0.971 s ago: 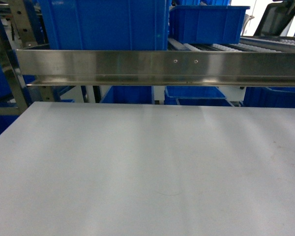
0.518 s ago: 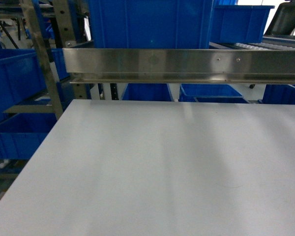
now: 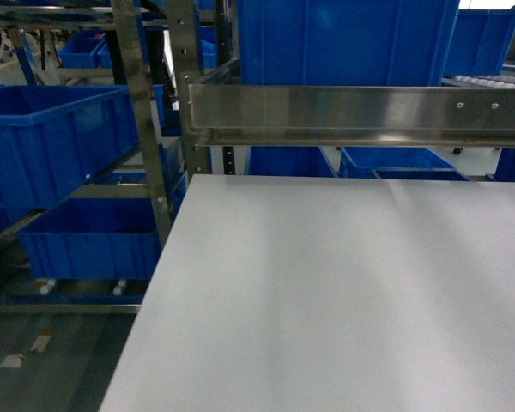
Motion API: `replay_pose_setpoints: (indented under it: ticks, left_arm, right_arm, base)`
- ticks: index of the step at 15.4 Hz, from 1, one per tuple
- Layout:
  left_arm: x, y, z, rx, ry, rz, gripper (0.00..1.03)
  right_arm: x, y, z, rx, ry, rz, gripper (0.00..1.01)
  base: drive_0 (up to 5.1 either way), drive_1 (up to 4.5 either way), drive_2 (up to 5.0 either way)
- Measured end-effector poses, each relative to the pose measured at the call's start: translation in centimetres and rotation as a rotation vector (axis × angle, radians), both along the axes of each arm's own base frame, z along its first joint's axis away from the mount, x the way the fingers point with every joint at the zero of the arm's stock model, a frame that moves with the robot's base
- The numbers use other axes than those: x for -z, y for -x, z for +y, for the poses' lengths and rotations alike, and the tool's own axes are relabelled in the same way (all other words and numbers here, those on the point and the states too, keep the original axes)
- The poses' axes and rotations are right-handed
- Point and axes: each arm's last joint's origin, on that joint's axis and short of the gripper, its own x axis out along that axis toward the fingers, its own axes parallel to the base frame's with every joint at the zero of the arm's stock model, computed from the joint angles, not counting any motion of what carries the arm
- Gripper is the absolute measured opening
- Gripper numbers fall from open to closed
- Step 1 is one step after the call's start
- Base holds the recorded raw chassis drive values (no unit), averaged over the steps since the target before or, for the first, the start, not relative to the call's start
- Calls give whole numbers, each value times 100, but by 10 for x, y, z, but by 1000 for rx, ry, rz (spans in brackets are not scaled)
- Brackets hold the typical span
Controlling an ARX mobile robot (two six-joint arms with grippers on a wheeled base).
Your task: Place green bowl on second shelf with right arm
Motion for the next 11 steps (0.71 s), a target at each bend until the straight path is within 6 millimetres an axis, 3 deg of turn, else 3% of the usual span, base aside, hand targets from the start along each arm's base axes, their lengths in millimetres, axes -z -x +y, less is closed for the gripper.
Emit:
replay_pose_setpoints:
  ticks: [11]
  left_arm:
    - [0, 0, 0, 1, 0, 0, 98]
  right_arm:
    - [-1, 0, 0, -2, 1, -6, 2]
  base:
    - [-498, 243, 243]
